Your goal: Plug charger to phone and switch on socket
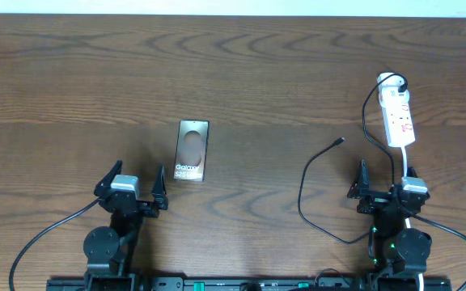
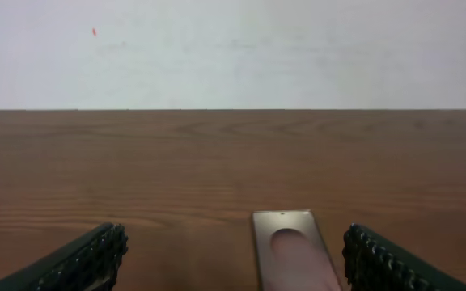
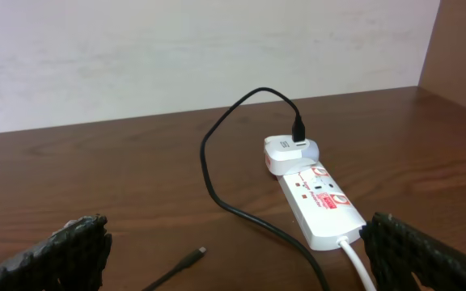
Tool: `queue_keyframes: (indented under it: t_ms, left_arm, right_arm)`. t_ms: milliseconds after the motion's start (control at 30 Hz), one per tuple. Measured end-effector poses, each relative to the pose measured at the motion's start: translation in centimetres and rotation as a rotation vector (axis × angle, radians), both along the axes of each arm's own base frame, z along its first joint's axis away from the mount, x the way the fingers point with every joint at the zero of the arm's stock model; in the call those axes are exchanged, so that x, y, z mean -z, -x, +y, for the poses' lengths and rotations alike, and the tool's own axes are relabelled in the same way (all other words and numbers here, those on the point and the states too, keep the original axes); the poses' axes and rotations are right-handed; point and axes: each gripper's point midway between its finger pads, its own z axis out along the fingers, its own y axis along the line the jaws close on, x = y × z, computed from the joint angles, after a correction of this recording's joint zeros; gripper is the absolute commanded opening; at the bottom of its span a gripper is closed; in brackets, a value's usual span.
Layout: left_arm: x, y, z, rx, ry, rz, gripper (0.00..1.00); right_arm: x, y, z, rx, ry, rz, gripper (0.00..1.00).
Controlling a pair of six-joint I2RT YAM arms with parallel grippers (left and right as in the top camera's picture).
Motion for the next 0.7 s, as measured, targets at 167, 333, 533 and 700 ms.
queue_keyframes:
  t_ms: [167, 333, 533, 700]
  left_arm:
    - [-0.1, 0.3, -0.2, 0.005, 0.05, 0.041, 0.88]
    - [-2.8, 1.3, -0.8, 0.039, 0.081, 0.077, 0.88]
    - [-6.3, 1.5, -1.0, 0.046, 0.098, 0.144, 0.88]
    - [-8.0, 1.0, -1.4, 0.06, 0.103, 0.282, 0.88]
  right_arm:
    - [0.0, 0.0, 0.0, 0.0, 0.0, 0.0, 0.99]
    - [0.0, 0.0, 0.0, 0.0, 0.0, 0.0, 0.99]
    - [0.0, 0.0, 0.0, 0.0, 0.0, 0.001, 0.99]
    - [0.0, 0.0, 0.0, 0.0, 0.0, 0.0, 0.99]
